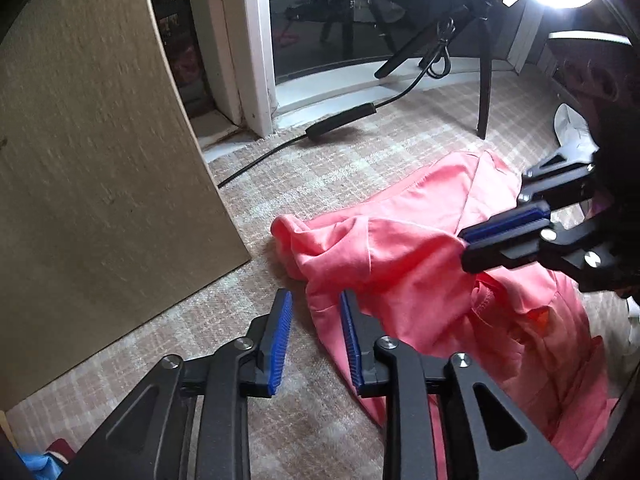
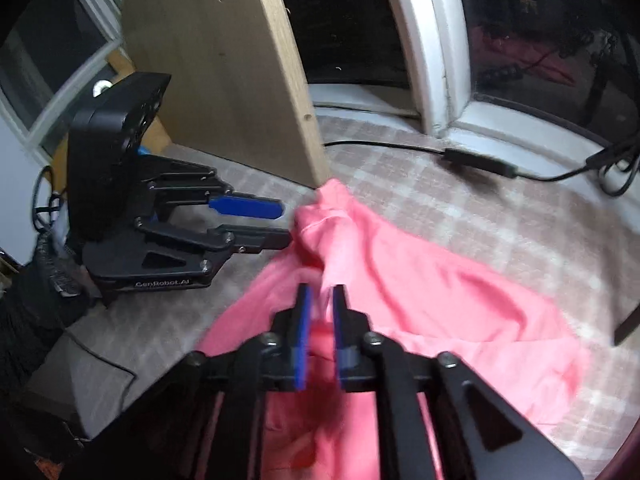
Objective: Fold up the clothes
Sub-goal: 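Pinch the pink shirt edge with the left gripper while the right gripper pinches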
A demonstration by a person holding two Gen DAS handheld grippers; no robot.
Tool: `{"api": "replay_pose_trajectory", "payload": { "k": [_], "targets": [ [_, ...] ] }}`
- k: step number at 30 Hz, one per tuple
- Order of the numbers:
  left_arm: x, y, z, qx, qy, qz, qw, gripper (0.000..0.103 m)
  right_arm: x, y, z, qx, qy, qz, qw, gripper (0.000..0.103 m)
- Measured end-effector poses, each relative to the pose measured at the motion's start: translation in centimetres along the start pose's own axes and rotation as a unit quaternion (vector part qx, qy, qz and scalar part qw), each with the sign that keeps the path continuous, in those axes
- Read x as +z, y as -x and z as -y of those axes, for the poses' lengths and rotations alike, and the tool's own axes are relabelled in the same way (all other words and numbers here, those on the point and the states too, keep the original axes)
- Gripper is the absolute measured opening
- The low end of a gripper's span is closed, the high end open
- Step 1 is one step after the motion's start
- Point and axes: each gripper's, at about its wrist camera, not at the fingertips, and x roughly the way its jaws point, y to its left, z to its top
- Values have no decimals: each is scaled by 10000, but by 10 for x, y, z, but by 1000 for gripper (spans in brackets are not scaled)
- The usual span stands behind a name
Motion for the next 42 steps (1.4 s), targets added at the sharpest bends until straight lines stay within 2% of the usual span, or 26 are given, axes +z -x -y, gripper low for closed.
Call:
{"api": "replay_pose_trajectory", "payload": {
  "k": [3, 5, 9, 15, 17, 18, 21, 24, 25, 26, 28, 30, 33, 35, 37, 39, 41, 42],
  "targets": [
    [-1, -6, 2, -129, 69, -37, 9999, 24, 18, 8, 4, -4, -122, 227, 9997, 26],
    [-3, -3, 4, -117, 146, 4, 9998, 24, 35, -2, 6, 93, -130, 206, 9997, 27],
    [-16, 13, 0, -21, 473, 164, 9987, 24, 57, -43, 3, 168, 65, -302, 9994, 26],
    [-27, 19, -4, -17, 632, 255, 9977, 24, 60, -82, -6, 51, 331, -881, 9955, 26],
    [-25, 15, -4, -67, 666, 294, 9973, 24, 61, -91, -6, 60, 325, -1004, 9944, 19],
    [-24, 13, -4, -95, 684, 312, 9971, 24, 62, -94, -5, 72, 321, -1034, 9941, 4],
    [-17, 3, -4, -156, 674, 320, 9971, 24, 62, -85, -6, 338, 304, -820, 9956, 4],
    [-18, -3, -4, -126, 644, 277, 9975, 24, 66, -59, 4, 664, -57, -144, 9977, 4],
    [-19, -6, -4, -112, 643, 243, 9976, 24, 67, -54, 10, 643, -203, 84, 9977, 3],
    [-20, -6, -4, -104, 645, 226, 9976, 24, 68, -52, 16, 420, -276, 206, 9985, 4],
    [-21, -6, -4, -88, 648, 203, 9977, 24, 69, -60, 24, -131, -233, 9, 9996, 12],
    [-22, -3, -5, -53, 649, 237, 9976, 24, 64, -58, 26, -446, -213, -115, 9987, 12],
    [-19, 10, -4, -45, 583, 446, 9973, 24, 47, -40, 16, -458, 59, -154, 9988, 12],
    [-15, 18, -2, -194, 535, 595, 9966, 24, 30, -31, 10, -394, 117, -333, 9986, 23],
    [-10, 19, 0, -217, 440, 618, 9969, 24, 11, -25, 7, -242, -17, -433, 9988, 39],
    [-6, 14, 0, -120, 359, 572, 9976, 24, -1, -27, 6, -217, -83, -407, 9989, 42],
    [-2, 11, -2, -113, 383, 546, 9977, 24, -10, -34, 5, -261, -89, -340, 9990, 37],
    [0, 10, -4, -136, 421, 548, 9975, 24, -13, -36, 6, -269, -134, -349, 9989, 5]
  ]
}}
